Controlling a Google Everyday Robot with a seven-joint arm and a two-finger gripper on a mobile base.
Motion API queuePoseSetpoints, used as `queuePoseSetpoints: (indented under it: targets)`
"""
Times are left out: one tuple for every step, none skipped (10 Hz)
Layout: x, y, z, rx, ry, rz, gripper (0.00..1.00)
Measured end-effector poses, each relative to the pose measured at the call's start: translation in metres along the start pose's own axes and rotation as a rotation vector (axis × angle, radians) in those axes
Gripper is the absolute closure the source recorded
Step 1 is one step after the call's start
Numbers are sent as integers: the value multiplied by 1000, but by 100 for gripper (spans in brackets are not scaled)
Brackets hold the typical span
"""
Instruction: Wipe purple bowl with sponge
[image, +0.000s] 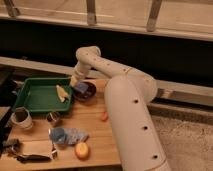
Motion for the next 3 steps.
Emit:
queuePoseSetpoints:
  targets:
    - [9, 10, -2, -12, 11, -14, 100]
    - [17, 13, -5, -19, 14, -8, 100]
    - [24, 9, -7, -16, 17, 2, 100]
